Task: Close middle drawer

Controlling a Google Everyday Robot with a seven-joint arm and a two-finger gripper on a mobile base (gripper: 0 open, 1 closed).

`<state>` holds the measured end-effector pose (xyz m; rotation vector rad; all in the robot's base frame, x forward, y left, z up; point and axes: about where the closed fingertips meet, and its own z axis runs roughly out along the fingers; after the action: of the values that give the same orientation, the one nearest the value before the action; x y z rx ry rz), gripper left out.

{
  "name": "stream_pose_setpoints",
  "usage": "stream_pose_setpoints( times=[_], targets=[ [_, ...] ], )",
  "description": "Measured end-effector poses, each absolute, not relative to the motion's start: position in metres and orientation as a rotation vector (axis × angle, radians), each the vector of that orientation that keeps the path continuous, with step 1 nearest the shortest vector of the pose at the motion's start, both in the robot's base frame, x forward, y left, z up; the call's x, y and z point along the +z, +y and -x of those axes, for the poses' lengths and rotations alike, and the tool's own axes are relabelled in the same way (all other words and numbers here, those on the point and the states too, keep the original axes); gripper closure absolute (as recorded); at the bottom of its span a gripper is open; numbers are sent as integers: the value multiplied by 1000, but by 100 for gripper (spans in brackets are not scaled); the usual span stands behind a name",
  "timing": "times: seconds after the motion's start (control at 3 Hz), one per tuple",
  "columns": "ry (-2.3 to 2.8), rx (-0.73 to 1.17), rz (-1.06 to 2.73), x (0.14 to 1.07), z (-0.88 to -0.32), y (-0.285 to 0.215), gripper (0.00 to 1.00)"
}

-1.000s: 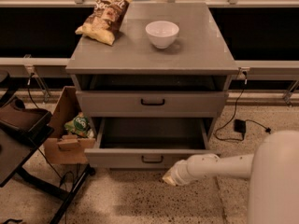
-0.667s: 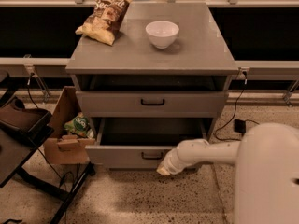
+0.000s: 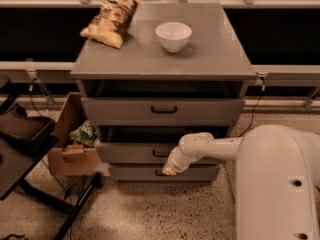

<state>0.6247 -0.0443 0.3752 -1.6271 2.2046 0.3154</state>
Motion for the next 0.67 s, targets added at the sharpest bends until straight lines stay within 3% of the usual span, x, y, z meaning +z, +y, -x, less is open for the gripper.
stream_pose_setpoints(
  times=[0.67],
  targets=[
    [2175, 300, 1707, 382, -651, -29, 100]
  ],
)
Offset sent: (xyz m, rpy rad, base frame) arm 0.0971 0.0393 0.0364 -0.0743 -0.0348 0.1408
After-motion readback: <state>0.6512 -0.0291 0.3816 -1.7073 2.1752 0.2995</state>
